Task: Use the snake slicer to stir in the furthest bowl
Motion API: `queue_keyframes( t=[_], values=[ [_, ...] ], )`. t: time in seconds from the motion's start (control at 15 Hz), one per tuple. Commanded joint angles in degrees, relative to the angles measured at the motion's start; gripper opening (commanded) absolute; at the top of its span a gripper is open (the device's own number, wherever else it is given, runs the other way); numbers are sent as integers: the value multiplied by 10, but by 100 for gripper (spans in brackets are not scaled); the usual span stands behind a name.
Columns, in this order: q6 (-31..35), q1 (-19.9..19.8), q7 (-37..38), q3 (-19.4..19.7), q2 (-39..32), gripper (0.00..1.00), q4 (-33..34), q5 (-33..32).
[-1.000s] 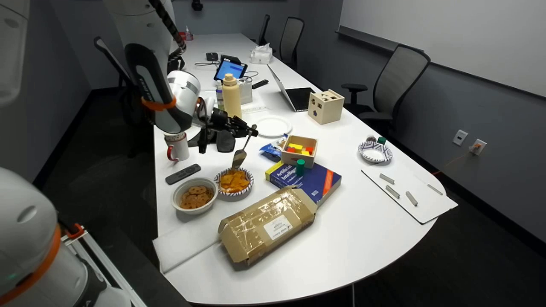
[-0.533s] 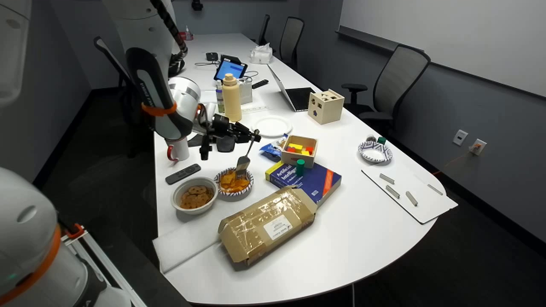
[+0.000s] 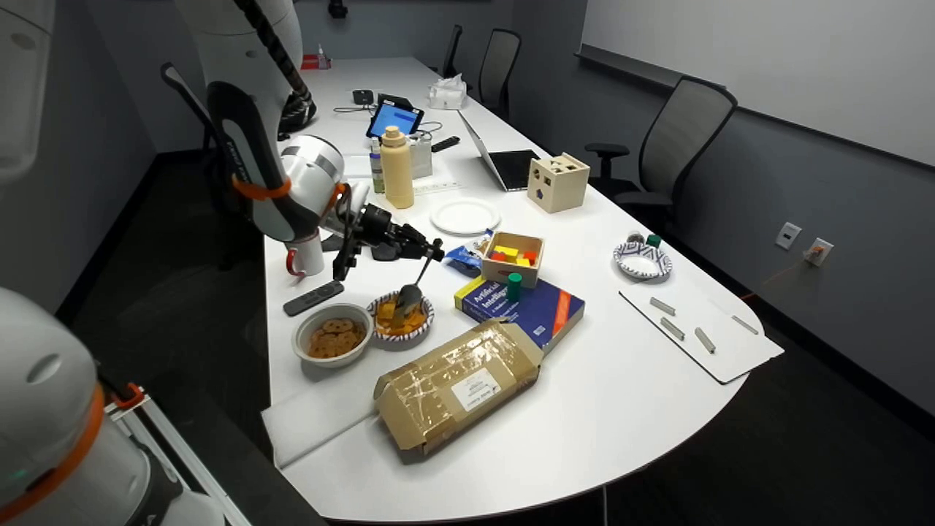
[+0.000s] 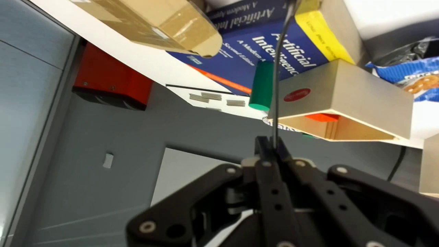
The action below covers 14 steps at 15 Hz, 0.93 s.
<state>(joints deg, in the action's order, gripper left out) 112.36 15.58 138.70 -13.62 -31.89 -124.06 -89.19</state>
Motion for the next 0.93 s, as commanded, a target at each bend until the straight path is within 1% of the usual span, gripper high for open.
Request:
queue_keyframes(
  t=[0.0,0.2,0.33,0.47,0.6,0.87],
  values=[
    [-1,-19,-78,-16,18,1,16,109],
    [5,-23,-127,-14,30,1,39,192],
    [-3,-19,-145,-7,39,1,55,231],
    [-8,-17,-159,2,53,1,67,258],
    [-12,-12,-166,10,66,1,74,271],
    [-17,-7,-209,12,67,1,73,311]
  ],
)
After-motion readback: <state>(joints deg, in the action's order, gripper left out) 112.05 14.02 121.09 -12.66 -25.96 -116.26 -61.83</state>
